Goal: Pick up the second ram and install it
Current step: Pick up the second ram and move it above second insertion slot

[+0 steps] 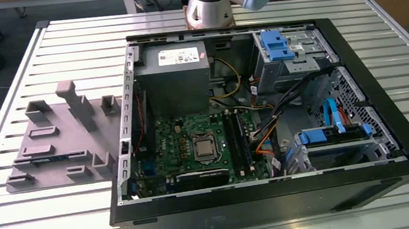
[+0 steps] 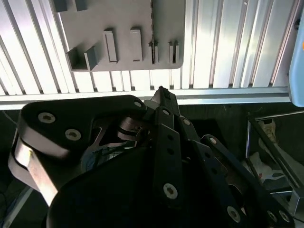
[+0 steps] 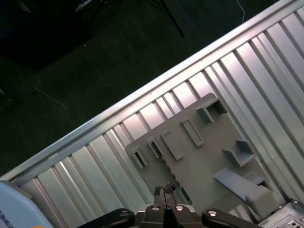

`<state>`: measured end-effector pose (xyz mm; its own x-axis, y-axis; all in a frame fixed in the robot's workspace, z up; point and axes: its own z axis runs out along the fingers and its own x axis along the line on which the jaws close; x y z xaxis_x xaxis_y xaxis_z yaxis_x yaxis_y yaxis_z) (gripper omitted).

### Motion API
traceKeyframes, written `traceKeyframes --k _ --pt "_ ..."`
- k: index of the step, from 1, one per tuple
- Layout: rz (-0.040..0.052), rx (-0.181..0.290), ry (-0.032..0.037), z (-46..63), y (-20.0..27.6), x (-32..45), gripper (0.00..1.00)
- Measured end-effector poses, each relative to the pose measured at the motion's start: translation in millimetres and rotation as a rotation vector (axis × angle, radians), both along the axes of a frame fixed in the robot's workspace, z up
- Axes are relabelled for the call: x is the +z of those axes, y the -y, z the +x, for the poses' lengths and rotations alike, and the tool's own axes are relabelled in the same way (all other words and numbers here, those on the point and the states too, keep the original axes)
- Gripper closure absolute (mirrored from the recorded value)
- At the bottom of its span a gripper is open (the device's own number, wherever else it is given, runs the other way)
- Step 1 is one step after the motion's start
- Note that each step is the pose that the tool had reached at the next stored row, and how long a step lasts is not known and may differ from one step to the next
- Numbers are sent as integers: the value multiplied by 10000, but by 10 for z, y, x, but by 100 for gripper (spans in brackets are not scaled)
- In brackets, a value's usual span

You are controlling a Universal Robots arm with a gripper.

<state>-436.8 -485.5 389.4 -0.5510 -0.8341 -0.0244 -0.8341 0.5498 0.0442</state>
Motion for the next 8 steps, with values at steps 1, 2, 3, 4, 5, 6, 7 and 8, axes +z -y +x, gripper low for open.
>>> traceKeyframes --k 1,2,3,4,5,6,7,8 --pt "0 74 0 0 0 0 89" --pt "0 155 0 0 0 -1 89" --pt "0 235 0 0 0 -1 89" --pt "-1 312 0 0 0 -1 89" --pt "0 380 0 0 0 -2 89" --pt "0 449 0 0 0 -2 89" --pt "0 511 0 0 0 -2 89" --pt "0 570 0 0 0 -2 89"
